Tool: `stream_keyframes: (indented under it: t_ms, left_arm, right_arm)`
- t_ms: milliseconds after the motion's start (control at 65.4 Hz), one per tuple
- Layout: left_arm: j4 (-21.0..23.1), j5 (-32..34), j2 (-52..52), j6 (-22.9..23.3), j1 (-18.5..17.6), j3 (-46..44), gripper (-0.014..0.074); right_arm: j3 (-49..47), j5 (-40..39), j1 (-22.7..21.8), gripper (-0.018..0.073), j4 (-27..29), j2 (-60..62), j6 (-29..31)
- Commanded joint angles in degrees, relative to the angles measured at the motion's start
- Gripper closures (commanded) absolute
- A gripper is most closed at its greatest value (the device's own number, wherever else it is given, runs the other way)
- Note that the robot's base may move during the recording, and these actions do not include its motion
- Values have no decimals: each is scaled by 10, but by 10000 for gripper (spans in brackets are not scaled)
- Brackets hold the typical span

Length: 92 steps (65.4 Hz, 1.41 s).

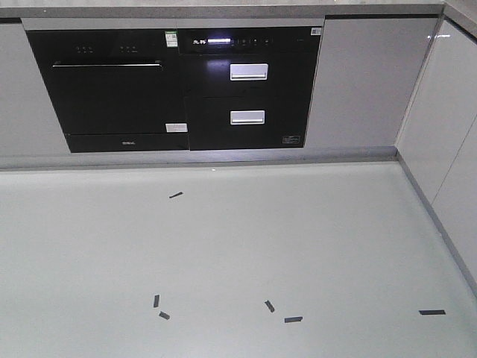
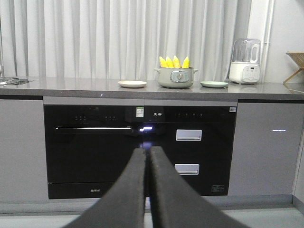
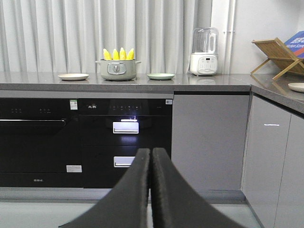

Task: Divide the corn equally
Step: 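Drive the base forward toward the counter with the pot and plates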

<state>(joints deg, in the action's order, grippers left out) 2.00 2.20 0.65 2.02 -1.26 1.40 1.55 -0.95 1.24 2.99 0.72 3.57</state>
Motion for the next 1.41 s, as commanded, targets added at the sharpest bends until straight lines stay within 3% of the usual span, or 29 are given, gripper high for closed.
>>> stream_keyframes:
  t_ms: [0, 1392]
  left_arm:
    - [5, 43, 9, 3, 0, -9, 603]
    - [5, 43, 9, 3, 0, -9, 603]
  right_arm:
    - [5, -44, -3, 569, -6, 4, 3]
    - [5, -43, -3, 569, -6, 4, 3]
